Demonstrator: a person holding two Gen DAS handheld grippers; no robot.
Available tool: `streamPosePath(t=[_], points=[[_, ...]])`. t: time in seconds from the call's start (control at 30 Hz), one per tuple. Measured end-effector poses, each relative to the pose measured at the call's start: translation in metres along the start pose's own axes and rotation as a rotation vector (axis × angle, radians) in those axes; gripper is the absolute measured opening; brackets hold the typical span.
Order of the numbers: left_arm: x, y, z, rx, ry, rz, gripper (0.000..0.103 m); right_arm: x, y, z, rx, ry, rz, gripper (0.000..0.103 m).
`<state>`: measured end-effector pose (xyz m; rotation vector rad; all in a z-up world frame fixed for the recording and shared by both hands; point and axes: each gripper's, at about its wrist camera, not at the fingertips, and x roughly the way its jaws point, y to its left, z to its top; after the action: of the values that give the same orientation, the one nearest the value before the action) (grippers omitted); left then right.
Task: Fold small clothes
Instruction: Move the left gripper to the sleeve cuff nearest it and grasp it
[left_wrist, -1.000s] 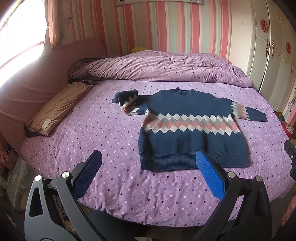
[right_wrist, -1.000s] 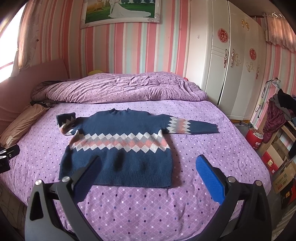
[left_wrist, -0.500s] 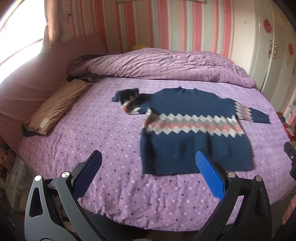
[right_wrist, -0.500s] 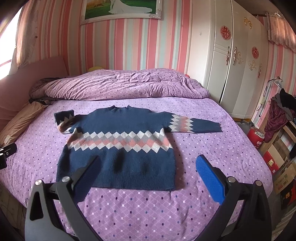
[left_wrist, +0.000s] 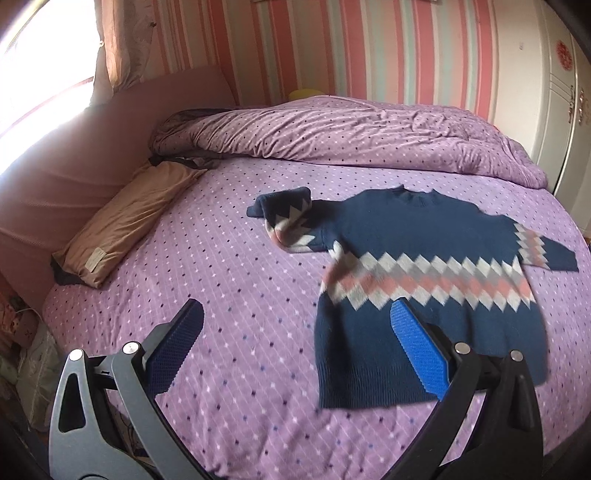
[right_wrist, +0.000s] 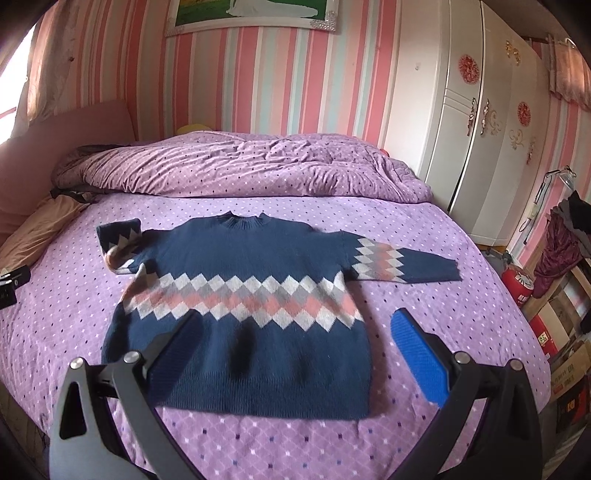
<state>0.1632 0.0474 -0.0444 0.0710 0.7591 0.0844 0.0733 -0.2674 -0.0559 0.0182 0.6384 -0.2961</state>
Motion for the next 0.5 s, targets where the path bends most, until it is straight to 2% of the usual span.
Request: streamPosePath(t=[0.17,0.23,0.4,0.5], points=[[0.038,0.017,0.016,-0.108,0.022,-0.072,0.100,0.029,0.013,0.014,0.018,-0.011,-0.003,0.102],[0.052,0.021,0.020,-0.125,0.036,-0.078,0.100,0.042,0.016,0.017,0.019,-0.005,-0.001,0.102],[0.098,0.023,0.037,-0.056,0.109,-0.059,0.100,0.073,0.023,0.025,0.023,0.008,-0.003,0.102],[0.126,0.035,0.049,-0.082,0.127,-0.100,0.100,0.091,0.031,0.032,0.028,0.018,0.018,0.102]])
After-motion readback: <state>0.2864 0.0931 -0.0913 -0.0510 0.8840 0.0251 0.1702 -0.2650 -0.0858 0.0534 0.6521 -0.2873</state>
